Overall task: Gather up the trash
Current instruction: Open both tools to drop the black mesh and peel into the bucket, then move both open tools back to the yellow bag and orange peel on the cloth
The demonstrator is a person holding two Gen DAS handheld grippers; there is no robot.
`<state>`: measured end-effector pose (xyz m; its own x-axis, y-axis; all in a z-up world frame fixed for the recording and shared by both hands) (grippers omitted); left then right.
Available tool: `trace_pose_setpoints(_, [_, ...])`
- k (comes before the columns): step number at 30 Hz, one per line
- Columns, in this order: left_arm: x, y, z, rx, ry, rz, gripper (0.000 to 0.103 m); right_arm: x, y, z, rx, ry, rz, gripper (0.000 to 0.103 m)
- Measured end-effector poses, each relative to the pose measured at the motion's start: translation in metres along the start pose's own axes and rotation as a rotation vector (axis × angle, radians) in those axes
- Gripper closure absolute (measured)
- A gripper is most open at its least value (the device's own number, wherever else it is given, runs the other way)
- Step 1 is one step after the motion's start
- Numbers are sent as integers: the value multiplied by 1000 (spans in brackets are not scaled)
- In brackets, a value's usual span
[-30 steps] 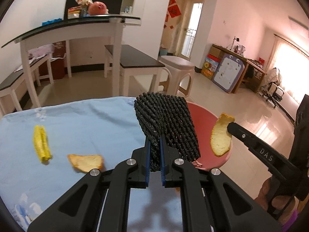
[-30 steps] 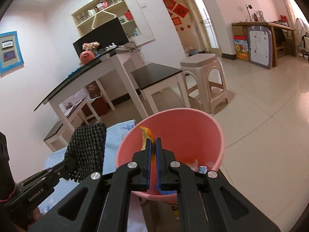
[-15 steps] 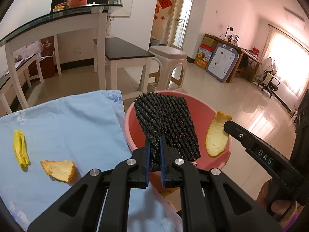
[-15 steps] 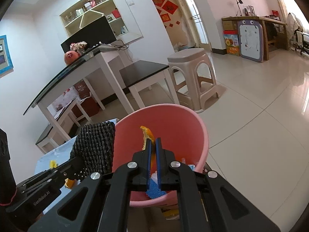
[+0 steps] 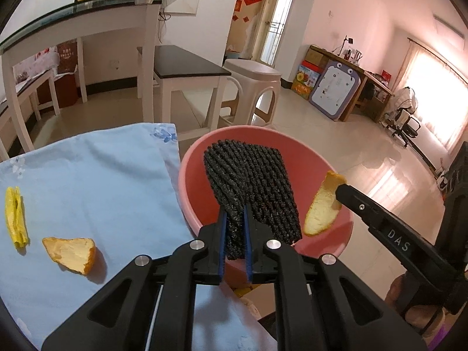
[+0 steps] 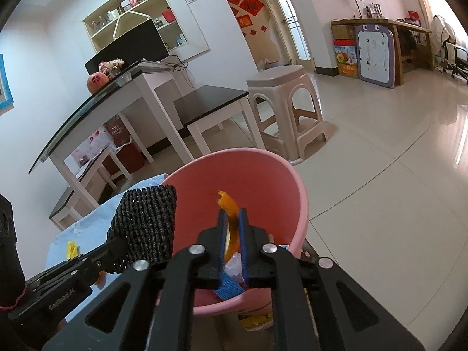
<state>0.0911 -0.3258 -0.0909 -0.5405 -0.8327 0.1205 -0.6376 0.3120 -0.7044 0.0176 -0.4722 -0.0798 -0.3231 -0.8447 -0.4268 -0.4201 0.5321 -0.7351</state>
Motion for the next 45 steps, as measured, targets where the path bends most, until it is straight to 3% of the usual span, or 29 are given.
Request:
trace_pose_setpoints(1, [-1,0,1,-5,3,-1,85,-3,0,0,2,0,1,90])
trace_pose_setpoints(3, [-1,1,2,-13,16,-6,69,-2,1,-1,6,1,2,71])
trace_pose_setpoints(5, [1,2,1,-14,25,-5,65,-1,0,-3,20,4,7,66])
trace_pose_setpoints(23, [-3,5,-45,38,30,-14,64,-34,2,-37,33,-37,-54,66])
trace_pose_setpoints(38, [-79,30,-112,70,-100,-132,64,-118,40,-55,-32,-112,-156,63])
trace_pose_setpoints(45, [-112,45,-138,95,-198,-167,64,-156,54,-55,-50,-133,-210,58])
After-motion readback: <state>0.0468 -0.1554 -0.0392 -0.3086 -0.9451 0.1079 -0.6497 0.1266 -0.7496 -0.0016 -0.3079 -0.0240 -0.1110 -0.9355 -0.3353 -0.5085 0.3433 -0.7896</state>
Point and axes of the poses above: each gripper's, at about its wrist camera, not at the fingertips, and z roughly the way its jaws point, x to its right, y to its underside, the point moved 7 cm from there along z, roughly the way its jaws point, and after that the axes turned 7 degrees about -y, right-handed, at the moved point
